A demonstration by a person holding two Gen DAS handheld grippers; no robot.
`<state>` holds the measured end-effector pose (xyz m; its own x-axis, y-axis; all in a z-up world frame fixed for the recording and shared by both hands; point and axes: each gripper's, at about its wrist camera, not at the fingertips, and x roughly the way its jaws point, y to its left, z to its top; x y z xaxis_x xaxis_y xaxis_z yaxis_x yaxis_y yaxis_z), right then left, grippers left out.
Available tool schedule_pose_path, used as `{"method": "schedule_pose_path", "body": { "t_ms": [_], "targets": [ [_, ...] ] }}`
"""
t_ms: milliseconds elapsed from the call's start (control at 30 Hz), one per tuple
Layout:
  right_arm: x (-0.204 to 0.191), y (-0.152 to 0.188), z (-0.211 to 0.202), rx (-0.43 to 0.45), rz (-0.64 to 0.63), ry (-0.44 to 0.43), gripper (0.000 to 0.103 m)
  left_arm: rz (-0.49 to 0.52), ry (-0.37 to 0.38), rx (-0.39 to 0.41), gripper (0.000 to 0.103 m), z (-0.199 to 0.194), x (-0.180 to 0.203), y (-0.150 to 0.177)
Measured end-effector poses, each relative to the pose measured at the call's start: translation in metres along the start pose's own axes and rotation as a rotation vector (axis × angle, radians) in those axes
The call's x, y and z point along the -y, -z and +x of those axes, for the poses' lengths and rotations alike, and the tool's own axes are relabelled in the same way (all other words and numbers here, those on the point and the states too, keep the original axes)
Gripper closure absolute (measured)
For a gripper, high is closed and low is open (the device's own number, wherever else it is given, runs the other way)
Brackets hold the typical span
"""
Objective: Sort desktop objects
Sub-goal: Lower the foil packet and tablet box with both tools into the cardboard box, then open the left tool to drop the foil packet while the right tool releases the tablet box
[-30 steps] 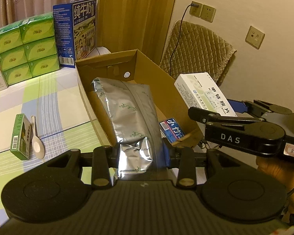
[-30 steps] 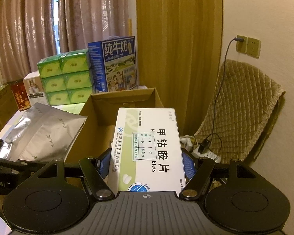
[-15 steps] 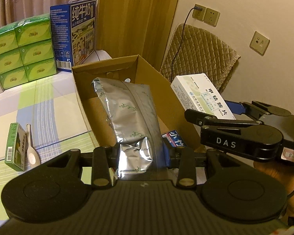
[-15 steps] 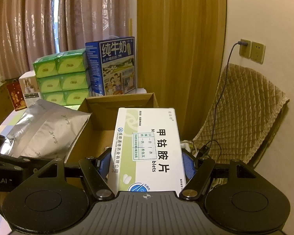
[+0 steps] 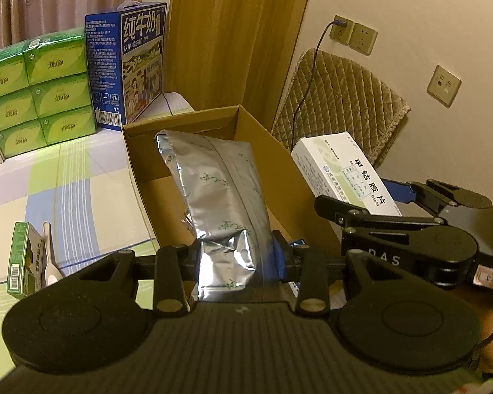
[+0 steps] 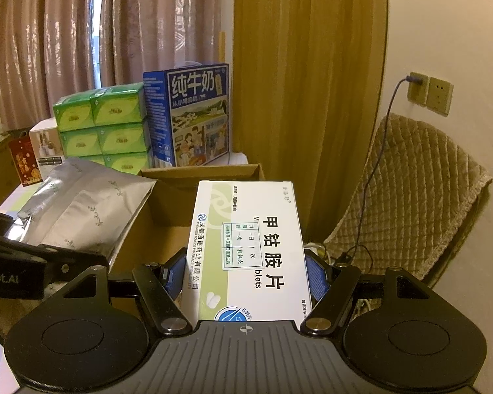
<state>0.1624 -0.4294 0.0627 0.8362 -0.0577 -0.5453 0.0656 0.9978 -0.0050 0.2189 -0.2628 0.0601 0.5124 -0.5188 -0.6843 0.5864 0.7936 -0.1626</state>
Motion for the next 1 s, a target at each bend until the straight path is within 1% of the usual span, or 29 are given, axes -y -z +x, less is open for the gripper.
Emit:
{"method": "schedule_pose_path", "body": {
  "t_ms": [433,500,533,567,700,1000],
  "targets": [
    [0.009,-0.007,0.017,-0.007,-0.003,0.014,0.035,-0.034,0.002,0.002,0.07,0.023,-0.005,-0.015],
    [0.009,-0.007,0.019,-0.01,-0.001,0.015,0.035,-0.038,0.006,0.007,0.072,0.026,-0.005,-0.016],
    [0.009,-0.006,0.02,-0.01,-0.002,0.016,0.035,-0.041,0.008,0.01,0.076,0.027,-0.006,-0.017],
    [0.009,-0.006,0.02,-0.01,-0.001,0.017,0.035,-0.045,0.004,0.011,0.077,0.028,-0.007,-0.019],
    [0.008,-0.005,0.021,-0.014,0.001,0.014,0.035,-0.06,0.001,0.015,0.077,0.031,-0.015,-0.023],
    [0.001,-0.001,0.025,-0.031,0.003,-0.011,0.035,-0.075,-0.033,0.01,0.076,0.023,-0.03,-0.013]
  ]
}}
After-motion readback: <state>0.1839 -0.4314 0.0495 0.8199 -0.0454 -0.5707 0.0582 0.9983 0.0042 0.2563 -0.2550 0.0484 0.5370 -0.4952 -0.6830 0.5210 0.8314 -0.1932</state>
